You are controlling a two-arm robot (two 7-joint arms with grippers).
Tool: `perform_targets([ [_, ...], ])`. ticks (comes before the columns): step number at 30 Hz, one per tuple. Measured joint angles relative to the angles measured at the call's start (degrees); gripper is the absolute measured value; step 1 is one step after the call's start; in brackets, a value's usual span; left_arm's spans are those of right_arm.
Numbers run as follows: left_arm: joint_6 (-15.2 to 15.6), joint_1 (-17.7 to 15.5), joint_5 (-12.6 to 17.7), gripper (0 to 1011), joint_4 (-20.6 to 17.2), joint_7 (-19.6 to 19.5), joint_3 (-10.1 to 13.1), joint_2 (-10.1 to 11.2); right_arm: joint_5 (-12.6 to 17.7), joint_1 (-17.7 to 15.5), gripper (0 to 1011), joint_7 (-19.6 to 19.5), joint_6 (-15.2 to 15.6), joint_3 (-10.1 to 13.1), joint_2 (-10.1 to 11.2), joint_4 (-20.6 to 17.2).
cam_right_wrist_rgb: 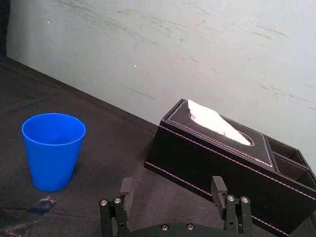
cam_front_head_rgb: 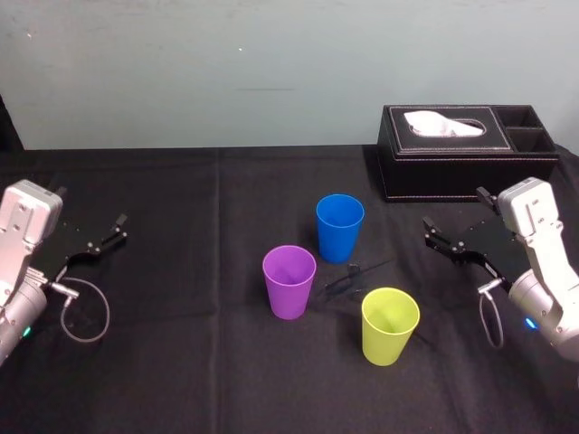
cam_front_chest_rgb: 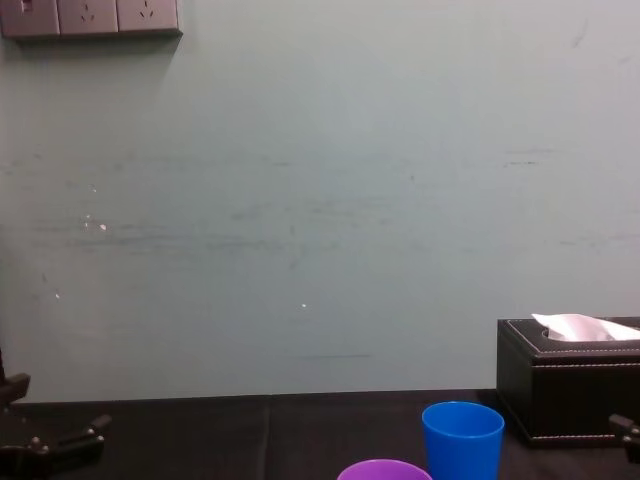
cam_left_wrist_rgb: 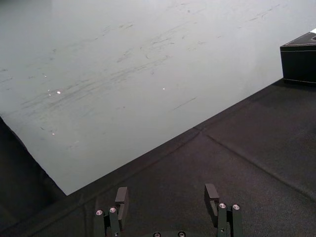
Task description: Stack the three plastic cups sequentially using one hand.
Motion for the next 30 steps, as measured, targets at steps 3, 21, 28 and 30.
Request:
perform_targets([
  [3, 0.0, 0.0, 0.0, 1010, 0.0, 0.0, 0.0, 0.0, 0.0, 0.0, 1004, 0.0, 0.0, 0.0, 0.0, 0.0],
  [21, 0.0, 0.0, 0.0, 1010, 0.0, 0.0, 0.0, 0.0, 0.0, 0.0, 1004, 0.0, 0.0, 0.0, 0.0, 0.0],
  [28, 0.0, 0.0, 0.0, 1010, 0.0, 0.0, 0.0, 0.0, 0.0, 0.0, 1004, 0.0, 0.0, 0.0, 0.0, 0.0],
  [30, 0.0, 0.0, 0.0, 1010, 0.0, 0.0, 0.0, 0.0, 0.0, 0.0, 1004, 0.0, 0.0, 0.0, 0.0, 0.0],
])
